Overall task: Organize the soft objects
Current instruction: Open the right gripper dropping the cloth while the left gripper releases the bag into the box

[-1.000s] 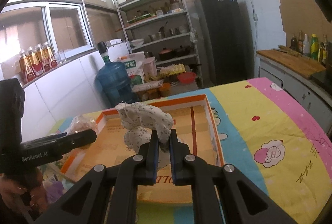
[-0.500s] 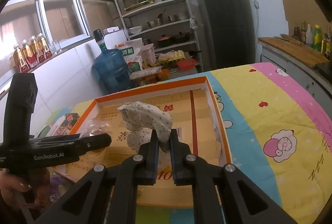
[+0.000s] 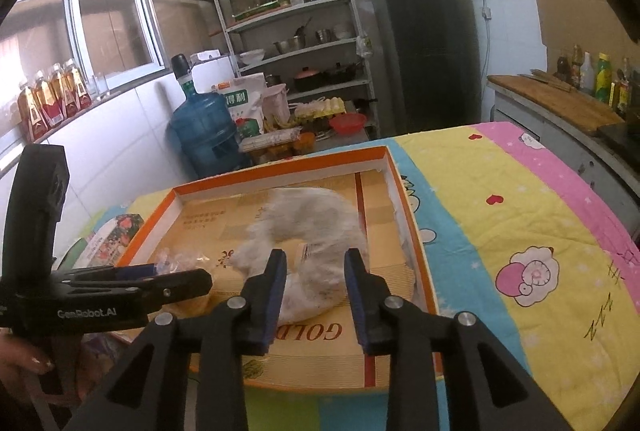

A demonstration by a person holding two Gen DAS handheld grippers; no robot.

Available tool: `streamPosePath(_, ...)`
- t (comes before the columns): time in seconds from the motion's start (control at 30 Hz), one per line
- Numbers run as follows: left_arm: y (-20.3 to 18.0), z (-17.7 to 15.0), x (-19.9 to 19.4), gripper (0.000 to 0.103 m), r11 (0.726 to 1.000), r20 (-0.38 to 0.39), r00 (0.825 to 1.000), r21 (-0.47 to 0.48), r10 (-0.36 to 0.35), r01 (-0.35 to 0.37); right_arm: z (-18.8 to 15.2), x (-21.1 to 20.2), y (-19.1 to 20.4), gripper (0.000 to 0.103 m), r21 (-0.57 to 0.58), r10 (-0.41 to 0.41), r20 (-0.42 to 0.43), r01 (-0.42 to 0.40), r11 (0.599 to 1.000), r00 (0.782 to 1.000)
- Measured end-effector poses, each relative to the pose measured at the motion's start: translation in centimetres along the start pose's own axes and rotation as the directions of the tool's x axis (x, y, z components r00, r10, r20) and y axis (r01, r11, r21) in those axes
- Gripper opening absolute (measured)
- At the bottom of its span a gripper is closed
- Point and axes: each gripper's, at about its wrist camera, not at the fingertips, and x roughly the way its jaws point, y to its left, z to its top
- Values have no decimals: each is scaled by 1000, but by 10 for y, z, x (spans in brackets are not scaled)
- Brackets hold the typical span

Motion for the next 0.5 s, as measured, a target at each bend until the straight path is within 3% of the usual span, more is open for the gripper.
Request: streamPosePath(0.5, -12, -9, -59, 72, 998, 167, 985, 65, -32, 22, -3, -24, 7, 31, 7, -2, 35, 2, 1000, 999)
